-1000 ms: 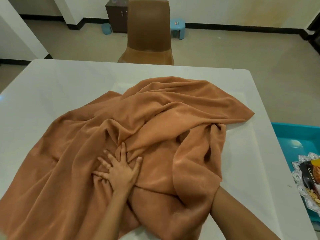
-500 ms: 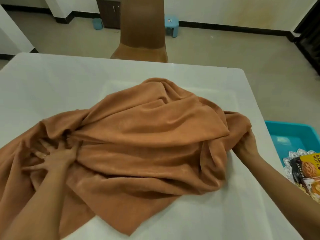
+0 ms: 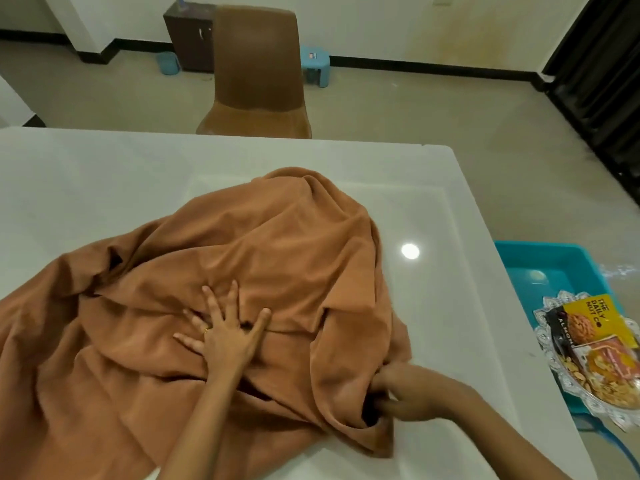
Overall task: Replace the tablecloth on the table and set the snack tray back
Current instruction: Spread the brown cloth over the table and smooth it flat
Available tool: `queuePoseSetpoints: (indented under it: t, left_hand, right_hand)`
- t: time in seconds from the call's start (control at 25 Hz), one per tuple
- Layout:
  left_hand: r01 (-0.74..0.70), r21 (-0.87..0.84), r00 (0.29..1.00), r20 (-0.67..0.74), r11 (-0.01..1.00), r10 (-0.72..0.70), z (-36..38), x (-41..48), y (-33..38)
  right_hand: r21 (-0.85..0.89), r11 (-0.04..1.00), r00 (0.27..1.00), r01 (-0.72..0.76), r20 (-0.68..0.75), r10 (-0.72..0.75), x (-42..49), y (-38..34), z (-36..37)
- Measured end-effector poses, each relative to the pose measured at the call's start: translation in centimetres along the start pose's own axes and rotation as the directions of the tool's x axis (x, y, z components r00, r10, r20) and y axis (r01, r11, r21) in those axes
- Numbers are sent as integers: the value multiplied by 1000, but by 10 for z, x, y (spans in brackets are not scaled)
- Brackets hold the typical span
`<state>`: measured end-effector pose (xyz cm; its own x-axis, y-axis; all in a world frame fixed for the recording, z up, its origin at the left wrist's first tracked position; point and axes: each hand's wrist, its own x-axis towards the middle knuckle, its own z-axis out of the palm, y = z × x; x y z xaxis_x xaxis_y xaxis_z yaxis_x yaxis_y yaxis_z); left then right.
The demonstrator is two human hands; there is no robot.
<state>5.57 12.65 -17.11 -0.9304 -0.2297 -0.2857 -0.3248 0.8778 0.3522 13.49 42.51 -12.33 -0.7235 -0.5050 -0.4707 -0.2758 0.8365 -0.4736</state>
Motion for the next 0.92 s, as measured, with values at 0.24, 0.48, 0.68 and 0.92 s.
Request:
queuePoseSetpoints:
  t: [0.24, 0.48, 0.68, 0.92]
  left_hand:
    - [36, -45, 990, -133, 998, -42, 9, 2, 18]
    - [29, 41, 997, -76, 999, -26, 24, -5, 24]
    - [21, 81, 996, -85, 997, -14, 14, 13, -9]
    - [16, 91, 993, -119, 996, -5, -8, 30, -62]
  right_hand:
    - [646, 687, 507, -332, -492, 708, 41, 39, -73]
    - [876, 421, 760, -235, -105, 641, 132, -16, -60]
    - [928, 357, 848, -112, -98, 521, 101, -14, -93]
    - [897, 430, 610, 99, -396, 686, 19, 25, -157]
